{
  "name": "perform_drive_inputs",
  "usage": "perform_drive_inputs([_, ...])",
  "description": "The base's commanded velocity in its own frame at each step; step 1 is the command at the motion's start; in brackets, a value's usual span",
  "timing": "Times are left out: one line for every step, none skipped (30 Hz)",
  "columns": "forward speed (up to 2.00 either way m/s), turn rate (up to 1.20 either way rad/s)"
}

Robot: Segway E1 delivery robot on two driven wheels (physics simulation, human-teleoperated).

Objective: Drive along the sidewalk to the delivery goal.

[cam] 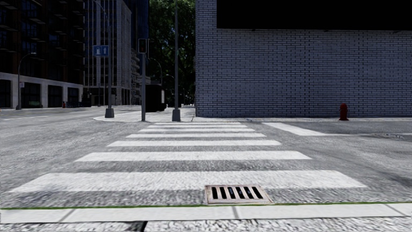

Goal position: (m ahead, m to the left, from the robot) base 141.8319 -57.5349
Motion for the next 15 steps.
perform_drive_inputs([2.00, 0.00])
perform_drive_inputs([2.00, 0.00])
perform_drive_inputs([2.00, 0.00])
perform_drive_inputs([2.00, 0.00])
perform_drive_inputs([2.00, 0.00])
perform_drive_inputs([2.00, 0.00])
perform_drive_inputs([2.00, 0.00])
perform_drive_inputs([2.00, 0.00])
perform_drive_inputs([2.00, 0.00])
perform_drive_inputs([2.00, 0.00])
perform_drive_inputs([2.00, 0.00])
perform_drive_inputs([2.00, 0.00])
perform_drive_inputs([2.00, 0.00])
perform_drive_inputs([2.00, 0.00])
perform_drive_inputs([2.00, 0.00])
